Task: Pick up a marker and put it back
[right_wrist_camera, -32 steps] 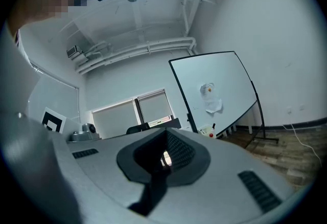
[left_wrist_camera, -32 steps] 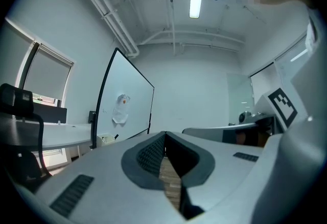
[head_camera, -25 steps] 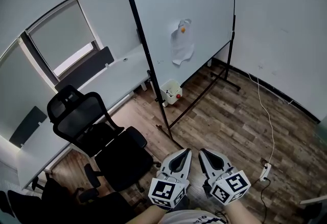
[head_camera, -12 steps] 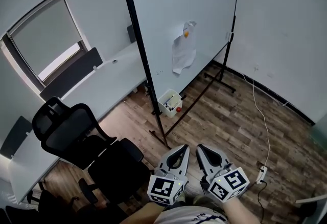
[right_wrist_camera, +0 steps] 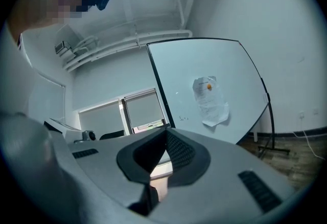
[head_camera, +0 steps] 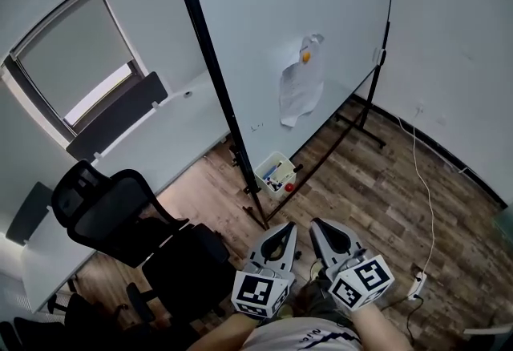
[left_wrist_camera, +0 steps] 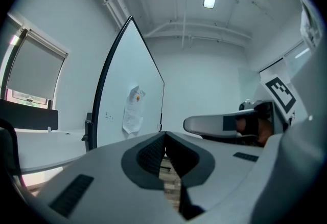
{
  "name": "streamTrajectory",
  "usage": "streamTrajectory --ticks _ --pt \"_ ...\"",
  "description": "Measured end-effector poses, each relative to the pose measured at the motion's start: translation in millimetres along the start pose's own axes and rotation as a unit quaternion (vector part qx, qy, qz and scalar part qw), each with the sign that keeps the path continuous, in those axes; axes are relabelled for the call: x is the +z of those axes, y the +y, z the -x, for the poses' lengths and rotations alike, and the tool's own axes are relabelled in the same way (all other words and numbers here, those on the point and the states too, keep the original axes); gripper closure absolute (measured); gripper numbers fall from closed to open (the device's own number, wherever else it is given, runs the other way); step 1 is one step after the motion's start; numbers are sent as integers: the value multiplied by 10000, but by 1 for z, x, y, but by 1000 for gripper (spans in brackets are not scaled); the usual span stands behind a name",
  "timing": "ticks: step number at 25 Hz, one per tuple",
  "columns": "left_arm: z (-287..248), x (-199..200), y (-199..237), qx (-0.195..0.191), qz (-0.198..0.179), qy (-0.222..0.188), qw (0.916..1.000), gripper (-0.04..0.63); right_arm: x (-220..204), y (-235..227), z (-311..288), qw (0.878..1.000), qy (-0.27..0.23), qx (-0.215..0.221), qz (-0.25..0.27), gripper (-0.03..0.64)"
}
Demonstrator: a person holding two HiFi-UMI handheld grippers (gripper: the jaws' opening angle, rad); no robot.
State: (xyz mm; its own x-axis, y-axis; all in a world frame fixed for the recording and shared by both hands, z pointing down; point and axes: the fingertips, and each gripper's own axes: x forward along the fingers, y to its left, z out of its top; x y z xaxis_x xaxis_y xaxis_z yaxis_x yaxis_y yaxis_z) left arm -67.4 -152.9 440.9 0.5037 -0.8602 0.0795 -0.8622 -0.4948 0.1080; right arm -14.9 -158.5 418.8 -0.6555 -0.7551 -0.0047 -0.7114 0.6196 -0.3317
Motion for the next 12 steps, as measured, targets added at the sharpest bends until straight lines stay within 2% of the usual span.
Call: streamTrajectory --ticks 12 --pt "-100 1 46 784 60 173 9968 584 18 -85 -83 9968 318 720 -130 606"
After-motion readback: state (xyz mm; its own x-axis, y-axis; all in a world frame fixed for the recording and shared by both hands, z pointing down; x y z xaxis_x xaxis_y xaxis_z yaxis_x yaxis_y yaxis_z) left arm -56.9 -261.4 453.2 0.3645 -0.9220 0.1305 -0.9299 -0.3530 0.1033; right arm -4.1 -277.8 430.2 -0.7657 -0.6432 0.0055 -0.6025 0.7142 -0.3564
